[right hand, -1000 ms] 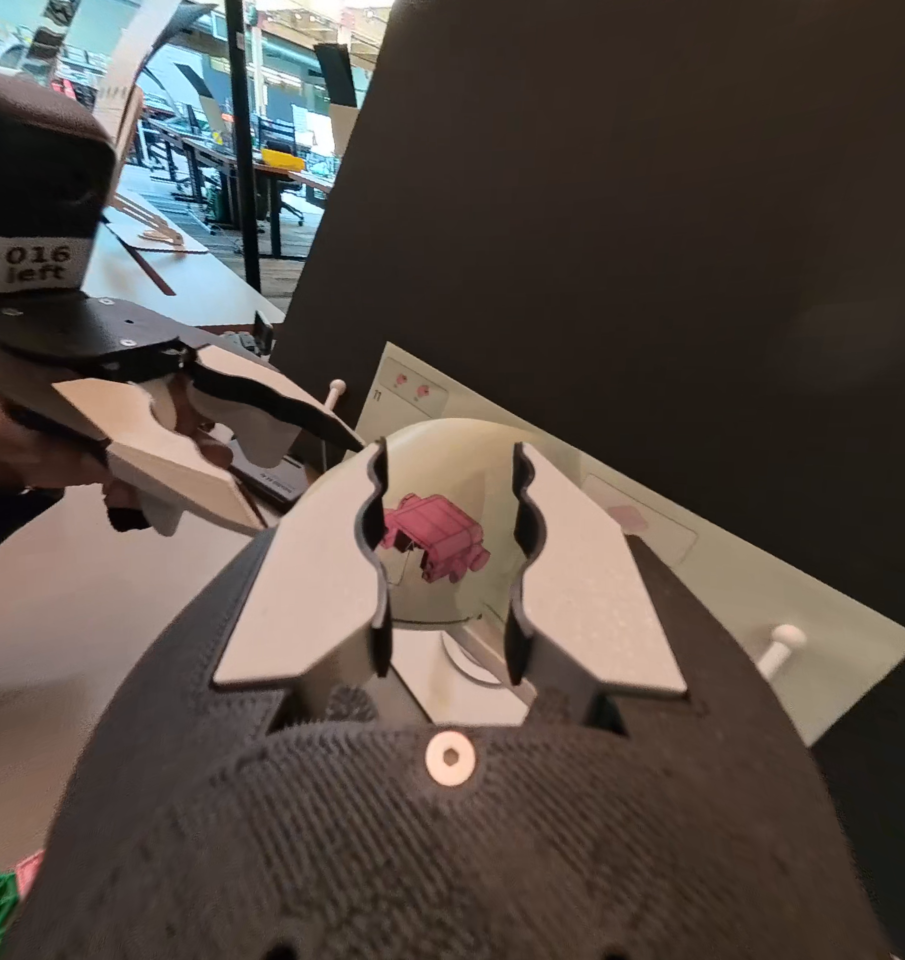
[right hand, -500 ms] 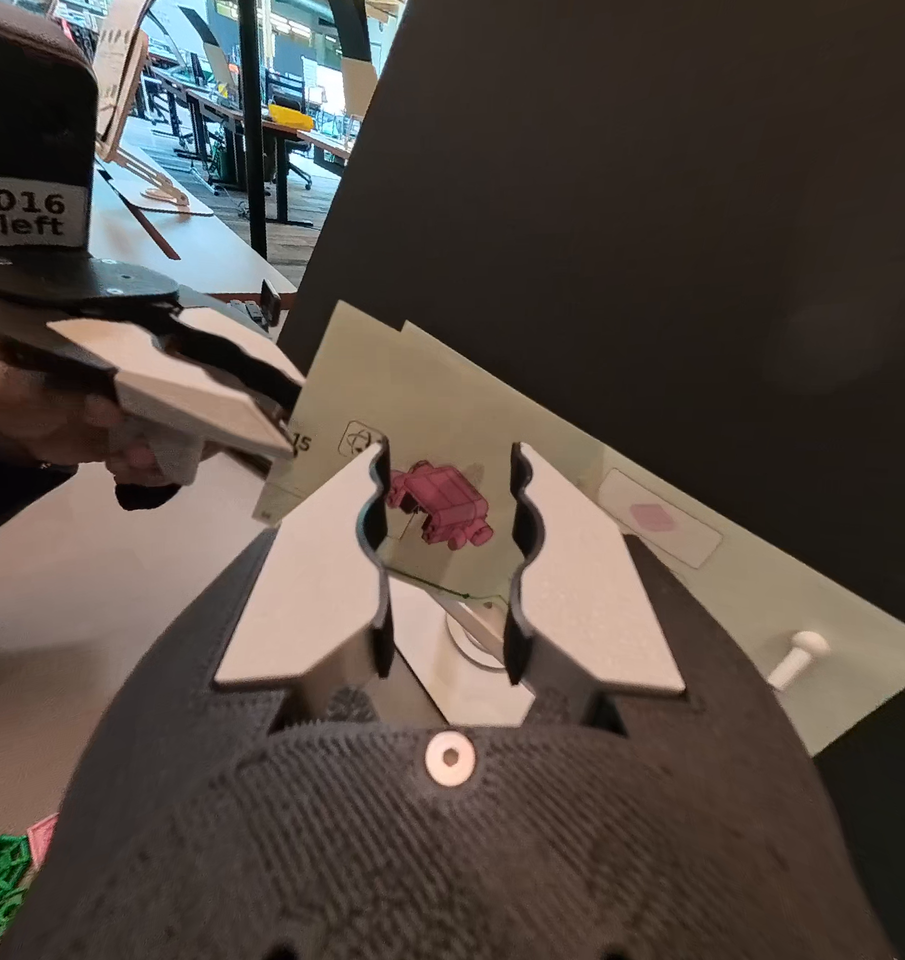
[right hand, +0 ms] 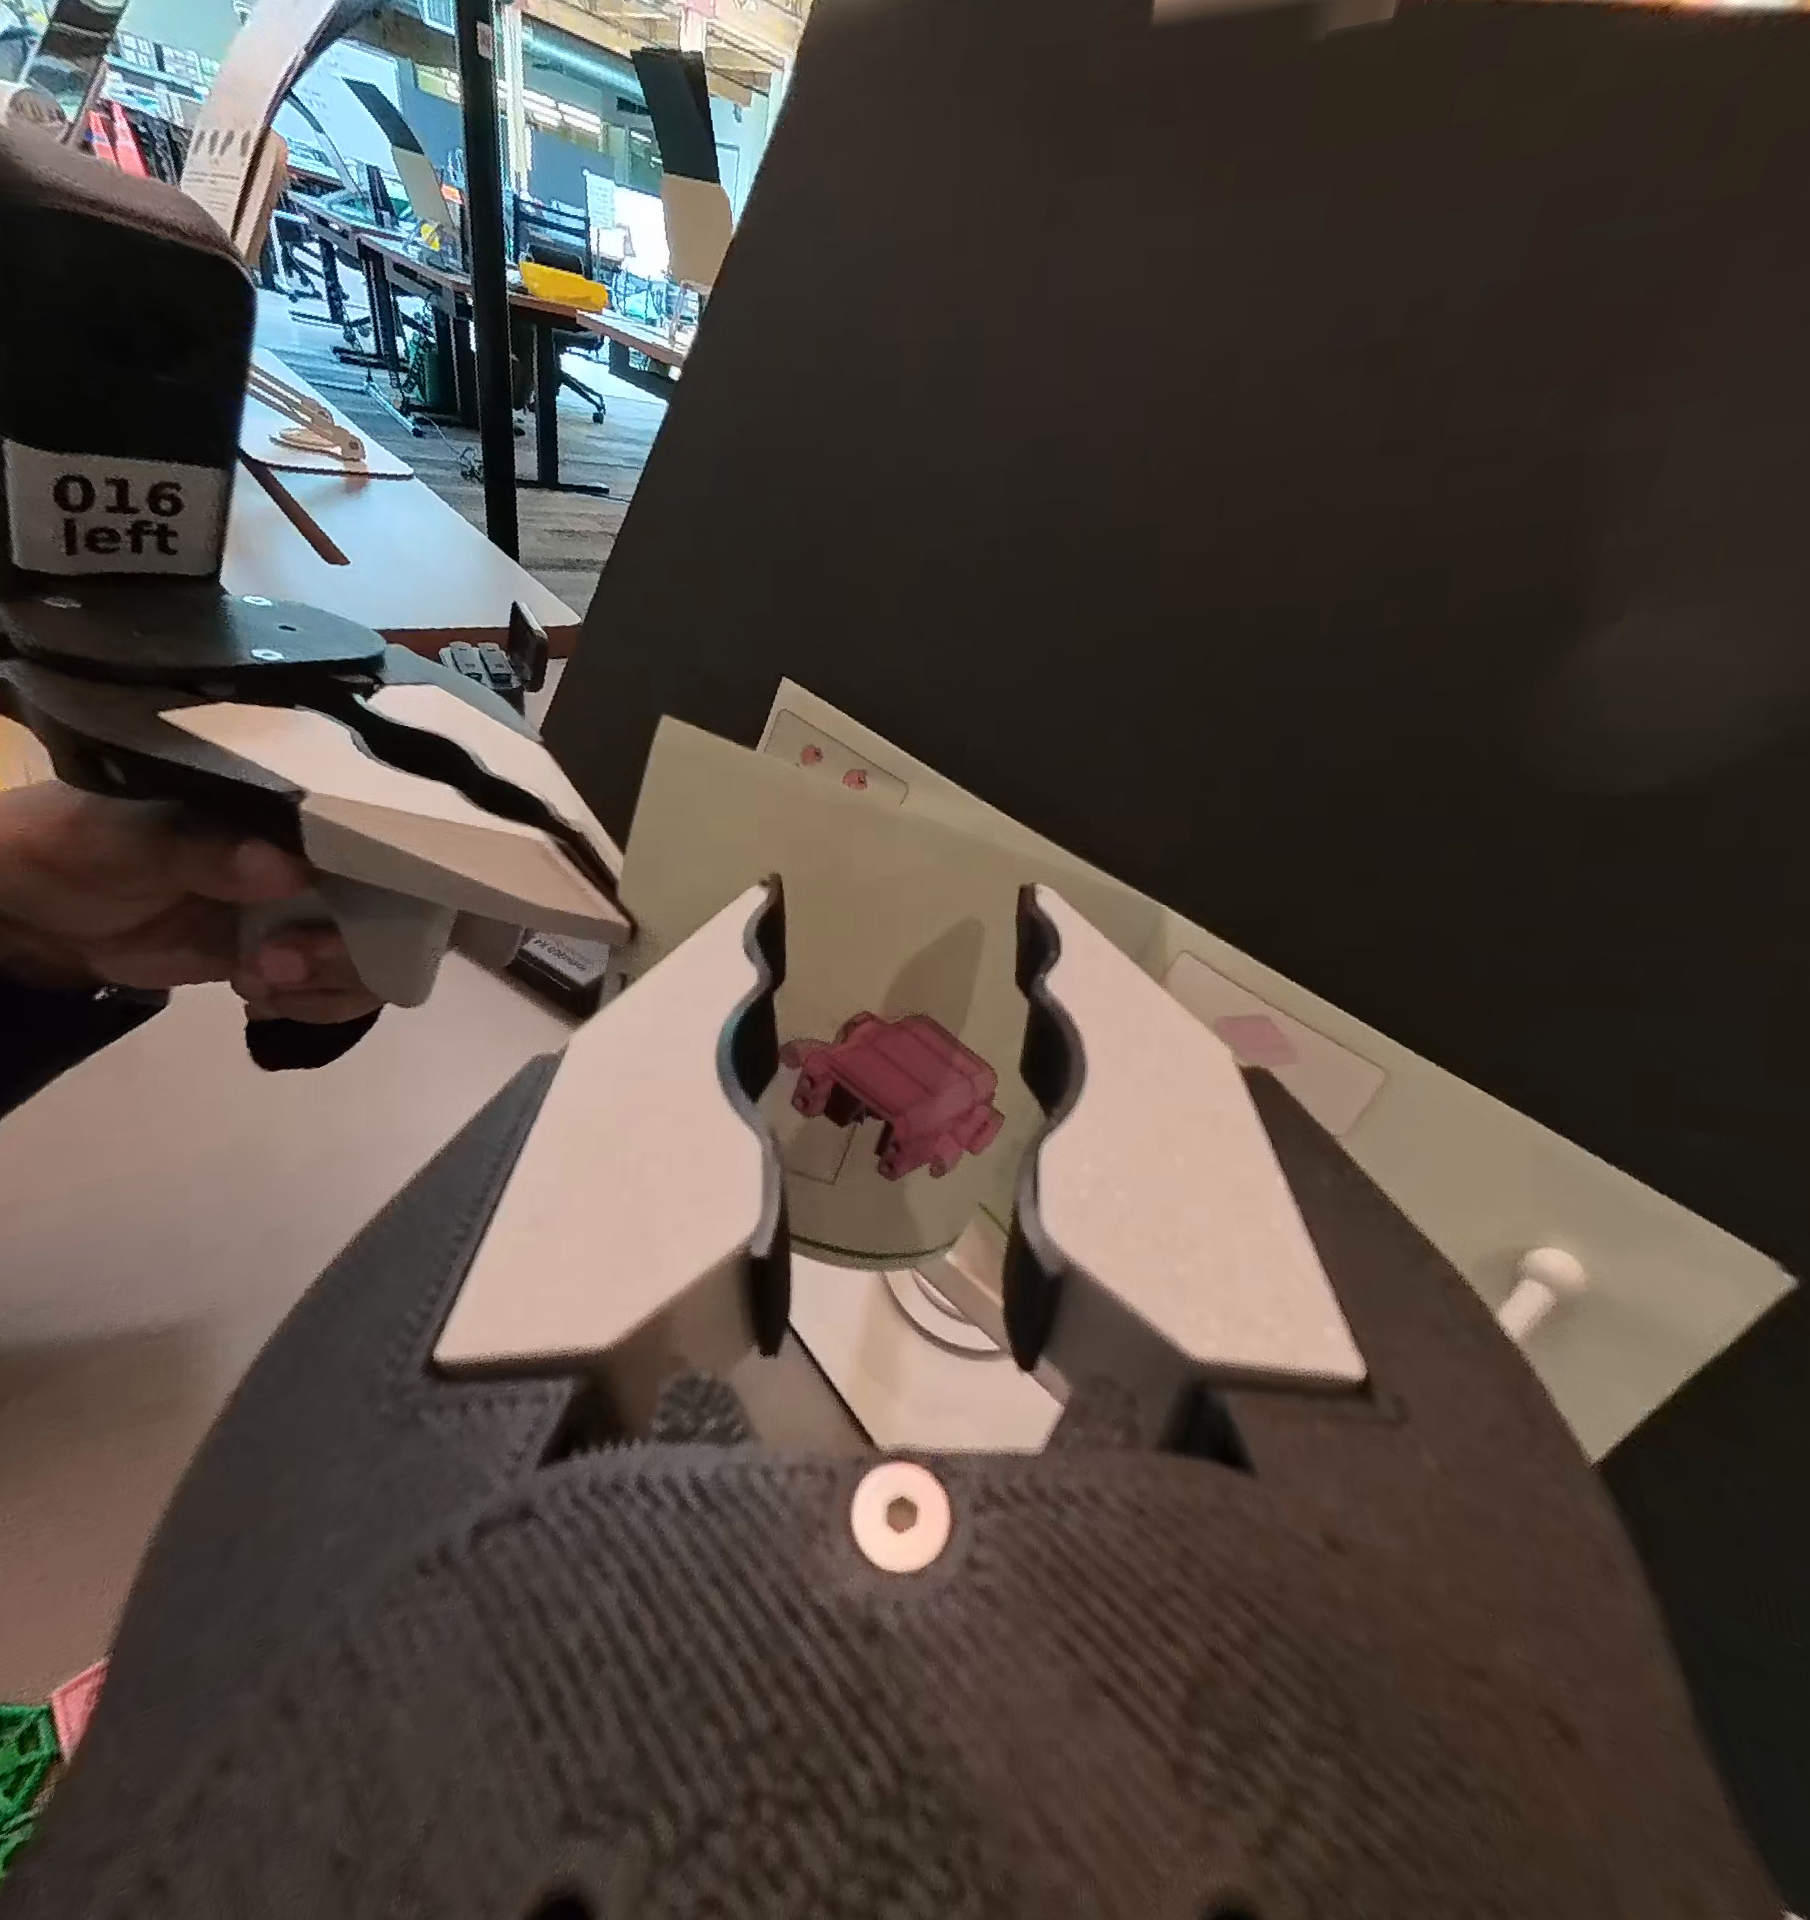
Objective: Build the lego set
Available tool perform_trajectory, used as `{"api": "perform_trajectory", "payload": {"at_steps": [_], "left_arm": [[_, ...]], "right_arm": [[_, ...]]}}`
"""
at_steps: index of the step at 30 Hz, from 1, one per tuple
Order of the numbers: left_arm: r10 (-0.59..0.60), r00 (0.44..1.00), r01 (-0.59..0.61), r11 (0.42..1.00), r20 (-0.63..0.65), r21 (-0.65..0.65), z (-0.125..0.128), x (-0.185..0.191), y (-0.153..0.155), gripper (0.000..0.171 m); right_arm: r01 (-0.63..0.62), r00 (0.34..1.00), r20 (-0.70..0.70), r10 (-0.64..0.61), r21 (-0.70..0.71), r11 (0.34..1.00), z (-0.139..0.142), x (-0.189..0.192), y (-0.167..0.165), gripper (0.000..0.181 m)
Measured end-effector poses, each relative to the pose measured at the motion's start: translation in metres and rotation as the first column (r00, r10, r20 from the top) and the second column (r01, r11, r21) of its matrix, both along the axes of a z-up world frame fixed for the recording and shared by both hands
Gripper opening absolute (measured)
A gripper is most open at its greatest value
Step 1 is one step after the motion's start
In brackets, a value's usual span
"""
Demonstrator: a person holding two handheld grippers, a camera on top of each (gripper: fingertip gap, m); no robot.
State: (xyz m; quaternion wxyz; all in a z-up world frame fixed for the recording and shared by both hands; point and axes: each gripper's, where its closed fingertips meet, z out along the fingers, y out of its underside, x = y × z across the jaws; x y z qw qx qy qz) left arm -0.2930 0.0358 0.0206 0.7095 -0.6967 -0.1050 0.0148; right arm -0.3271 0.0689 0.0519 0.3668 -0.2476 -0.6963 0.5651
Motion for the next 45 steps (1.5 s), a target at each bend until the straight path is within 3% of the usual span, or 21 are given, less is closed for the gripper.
{"api": "perform_trajectory", "payload": {"at_steps": [10,14,25,30,36,45], "left_arm": [[-0.007,1.0,0.008,0.999,-0.02,0.05,0.007,-0.002,-0.001,0.0],[0.029,0.999,-0.026,0.998,-0.039,0.065,0.01,-0.006,-0.003,0.0],[-0.004,0.991,0.017,0.995,-0.136,0.097,0.019,0.009,0.005,0.0],[-0.016,0.993,0.033,0.99,-0.119,0.139,0.023,0.011,0.004,0.0],[-0.006,0.991,0.024,0.991,-0.13,0.134,0.023,0.011,0.004,0.0],[-0.057,0.993,0.069,0.991,-0.106,0.115,0.018,0.017,0.009,0.025]], "right_arm": [[-0.08,0.997,-0.007,0.079,-0.069,0.994,0.013,0.013,-0.01,0.038],[-0.098,0.995,0.008,0.099,-0.09,0.991,0.011,0.013,-0.017,0.04],[-0.132,0.988,0.054,0.142,-0.149,0.98,0.003,0.009,-0.033,0.043],[-0.191,0.975,0.067,0.211,-0.229,0.955,0.009,0.014,-0.029,0.019],[-0.148,0.984,0.06,0.166,-0.23,0.962,0.01,0.008,-0.017,0.006],[-0.114,0.99,0.055,0.129,-0.214,0.97,0.01,0.005,-0.011,0.012]]}}
